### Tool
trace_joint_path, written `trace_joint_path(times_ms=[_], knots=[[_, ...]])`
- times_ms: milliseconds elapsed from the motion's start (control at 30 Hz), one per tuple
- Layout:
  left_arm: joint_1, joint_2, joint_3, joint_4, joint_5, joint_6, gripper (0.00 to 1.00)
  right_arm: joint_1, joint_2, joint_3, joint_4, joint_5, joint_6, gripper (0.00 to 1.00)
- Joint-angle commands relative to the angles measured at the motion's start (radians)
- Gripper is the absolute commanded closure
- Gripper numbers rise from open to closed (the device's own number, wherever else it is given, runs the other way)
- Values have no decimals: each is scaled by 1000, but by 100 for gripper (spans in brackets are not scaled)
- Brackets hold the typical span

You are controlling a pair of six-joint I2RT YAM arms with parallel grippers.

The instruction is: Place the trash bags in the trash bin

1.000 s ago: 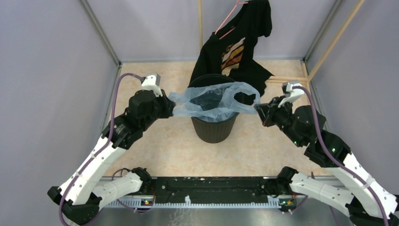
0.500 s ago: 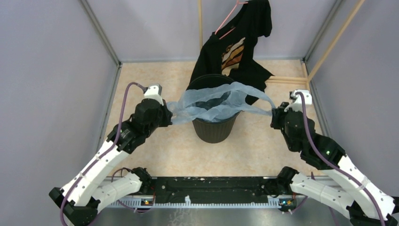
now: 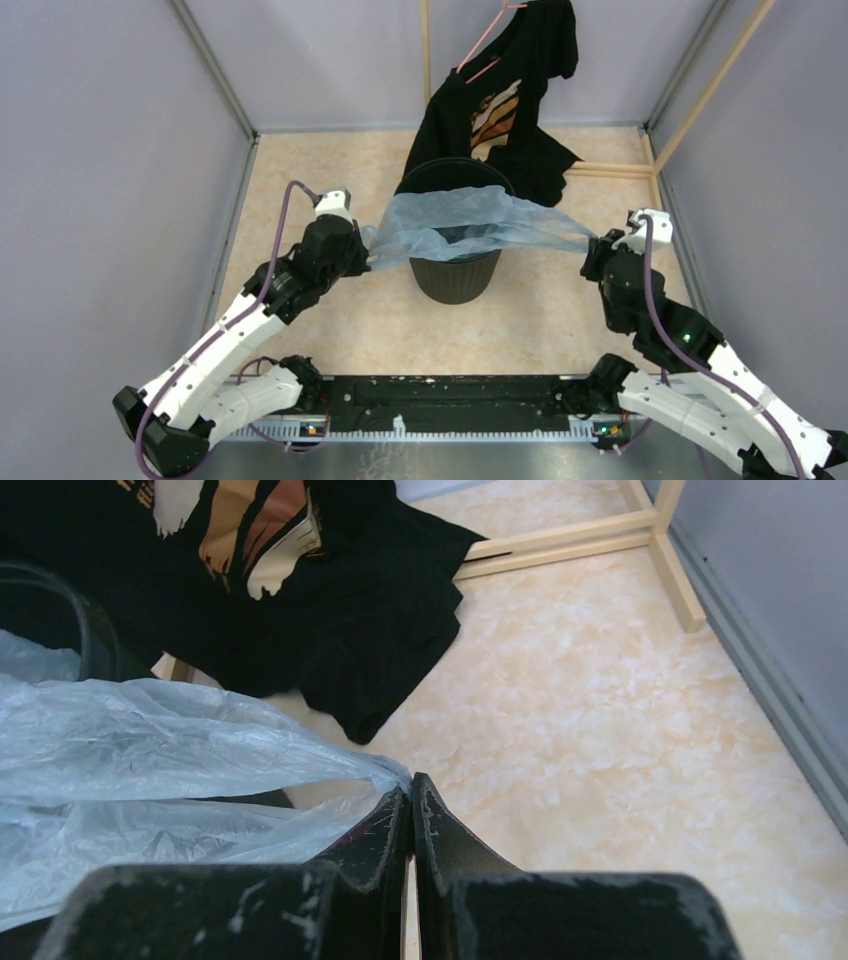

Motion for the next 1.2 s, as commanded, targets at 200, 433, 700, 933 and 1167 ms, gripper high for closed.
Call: trace_joint_path(times_ms=[200,433,700,933,1167], knots=[[13,-48,147,-33,-63,82,100,-214,87,140,90,-110,-160,100],[14,-124,91,-18,-30,70,100,-216,25,143,-39,-222,-103,100],[14,-137,81,-86,-43,93,100,-217,20,162,-181,-134,-36,100],[15,-195,29,-72,-14,22,100,-217,0,88,-203,-130,126,100],[14,-283,24,-72,31,18,100,-217,-72,67,-195,-218,111,100]])
